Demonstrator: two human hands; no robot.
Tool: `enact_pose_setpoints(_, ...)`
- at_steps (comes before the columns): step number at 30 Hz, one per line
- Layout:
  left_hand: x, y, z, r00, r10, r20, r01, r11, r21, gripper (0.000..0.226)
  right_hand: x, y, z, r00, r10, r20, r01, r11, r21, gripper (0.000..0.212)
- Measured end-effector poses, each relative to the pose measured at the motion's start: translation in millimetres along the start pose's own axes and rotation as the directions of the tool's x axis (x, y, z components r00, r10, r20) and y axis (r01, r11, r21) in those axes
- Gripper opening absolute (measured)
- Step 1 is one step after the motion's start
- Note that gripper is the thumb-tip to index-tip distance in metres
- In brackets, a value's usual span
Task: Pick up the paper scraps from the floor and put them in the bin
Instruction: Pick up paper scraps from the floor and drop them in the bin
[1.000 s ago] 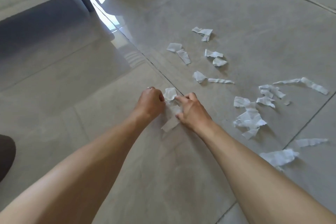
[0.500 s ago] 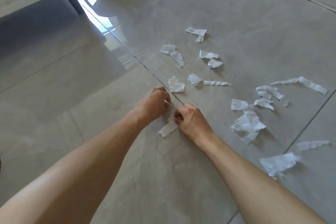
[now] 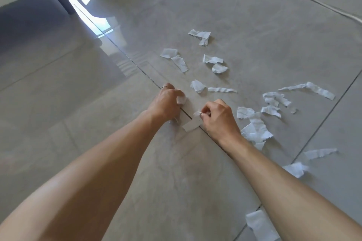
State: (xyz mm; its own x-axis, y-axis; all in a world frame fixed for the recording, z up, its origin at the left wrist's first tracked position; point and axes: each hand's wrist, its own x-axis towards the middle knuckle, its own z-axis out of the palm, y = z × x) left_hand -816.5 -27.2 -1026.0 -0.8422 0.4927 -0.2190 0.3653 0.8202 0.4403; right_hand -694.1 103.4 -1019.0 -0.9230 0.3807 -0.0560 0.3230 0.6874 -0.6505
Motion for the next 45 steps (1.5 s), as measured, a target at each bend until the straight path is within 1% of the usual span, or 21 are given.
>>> enact_pose_setpoints(3,-10.4,0.7,-1.5,0.997,-0.024,-0.08,0.02,0.999,-0.05,0.017,-6.4,8.2,-6.3,1.0,-0.008,-0.006,0.008,1.0,0.013,0.01)
enact_pose_setpoints(6,-28.7,-3.2,-4.5,0.991,-0.045,-0.129,0.025,0.989,-0.148,0.014,-15.5,14.3,-12.8,1.0,-0.016,-0.023,0.016,0.999,0.038,0.011)
enact_pose_setpoints(8,-43.9,-5.2,-7.5,0.998,-0.028,-0.063,0.016,0.984,-0.179,0.021,-23.3,18.4,-15.7,1.0,-0.027,-0.014,0.027,0.999,0.027,0.01)
enact_pose_setpoints(10,-54.8,-7.8,-3.8,0.999,0.01,0.042,-0.003,0.987,-0.162,0.04,-31.1,21.8,-16.8,0.999,-0.036,-0.001,0.036,0.999,0.015,0.009)
enact_pose_setpoints(11,-59.3,-8.0,-0.2,0.998,0.021,0.056,-0.012,0.988,-0.153,0.042,-34.9,22.8,-16.9,0.999,-0.036,0.004,0.036,0.999,0.012,0.009)
enact_pose_setpoints(12,-63.5,-6.9,3.8,0.999,0.022,0.039,-0.016,0.988,-0.153,0.037,-38.5,23.2,-16.9,0.999,-0.033,0.01,0.033,0.999,0.011,0.009)
enact_pose_setpoints(15,-75.6,0.3,13.4,0.996,-0.035,-0.077,0.023,0.988,-0.154,0.011,-47.1,24.1,-17.3,0.999,-0.039,0.022,0.04,0.999,-0.021,0.009)
enact_pose_setpoints(17,-84.1,9.6,16.9,0.993,-0.069,-0.097,0.054,0.987,-0.152,0.006,-52.7,31.6,-23.4,0.999,-0.042,-0.03,0.039,0.994,-0.101,0.008)
enact_pose_setpoints(19,-88.3,21.6,22.3,0.992,-0.069,-0.105,0.05,0.983,-0.176,0.007,-53.7,44.6,-32.4,0.997,-0.007,-0.08,-0.009,0.98,-0.197,0.007)
enact_pose_setpoints(22,-88.3,49.5,30.3,0.99,-0.047,-0.131,0.017,0.974,-0.226,0.009,-51.1,61.0,-47.5,0.996,0.085,-0.002,-0.083,0.965,-0.248,0.01)
enact_pose_setpoints(24,-84.4,68.1,37.7,0.991,-0.043,-0.13,0.009,0.967,-0.255,0.009,-47.0,65.2,-54.3,0.99,0.124,0.064,-0.105,0.965,-0.239,0.012)
enact_pose_setpoints(27,-80.0,79.8,43.4,0.989,-0.078,-0.125,0.042,0.962,-0.269,0.007,-37.1,60.6,-52.1,0.986,0.101,0.134,-0.08,0.985,-0.155,0.018)
enact_pose_setpoints(29,-78.9,80.2,45.3,0.988,-0.099,-0.115,0.066,0.962,-0.265,0.005,-33.9,60.4,-48.6,0.991,0.077,0.111,-0.066,0.993,-0.095,0.019)
enact_pose_setpoints(32,-83.6,76.4,44.8,0.986,-0.14,-0.088,0.113,0.96,-0.258,0.003,-36.7,65.7,-44.4,0.995,0.045,0.092,-0.037,0.996,-0.083,0.021)
enact_pose_setpoints(34,-90.2,69.2,43.4,0.981,-0.185,-0.058,0.166,0.955,-0.245,0.011,-41.3,66.4,-42.2,0.995,0.038,0.096,-0.032,0.998,-0.056,0.023)
enact_pose_setpoints(36,-100.2,62.1,38.4,0.972,-0.235,-0.027,0.219,0.938,-0.267,0.013,-46.3,64.2,-43.1,0.992,0.082,0.097,-0.086,0.996,0.031,0.022)
enact_pose_setpoints(37,-106.5,59.4,34.2,0.966,-0.258,-0.022,0.24,0.925,-0.294,0.009,-49.0,61.1,-44.6,0.986,0.131,0.107,-0.141,0.986,0.093,0.022)
enact_pose_setpoints(38,-112.5,56.7,29.6,0.962,-0.272,-0.027,0.25,0.914,-0.321,0.005,-51.7,56.5,-46.5,0.974,0.189,0.125,-0.207,0.966,0.155,0.021)
enact_pose_setpoints(40,-124.8,51.0,15.7,0.956,-0.287,-0.056,0.249,0.901,-0.356,0.004,-56.9,42.8,-49.5,0.946,0.271,0.178,-0.311,0.915,0.258,0.02)
enact_pose_setpoints(42,-138.4,42.7,-5.5,0.951,-0.299,-0.083,0.246,0.889,-0.386,0.005,-60.7,20.9,-52.5,0.927,0.294,0.232,-0.363,0.857,0.366,0.02)
enact_pose_setpoints(45,-162.8,27.5,-45.6,0.936,-0.329,-0.126,0.223,0.829,-0.513,0.005,-63.4,-23.5,-56.2,0.906,0.293,0.306,-0.418,0.735,0.534,0.021)
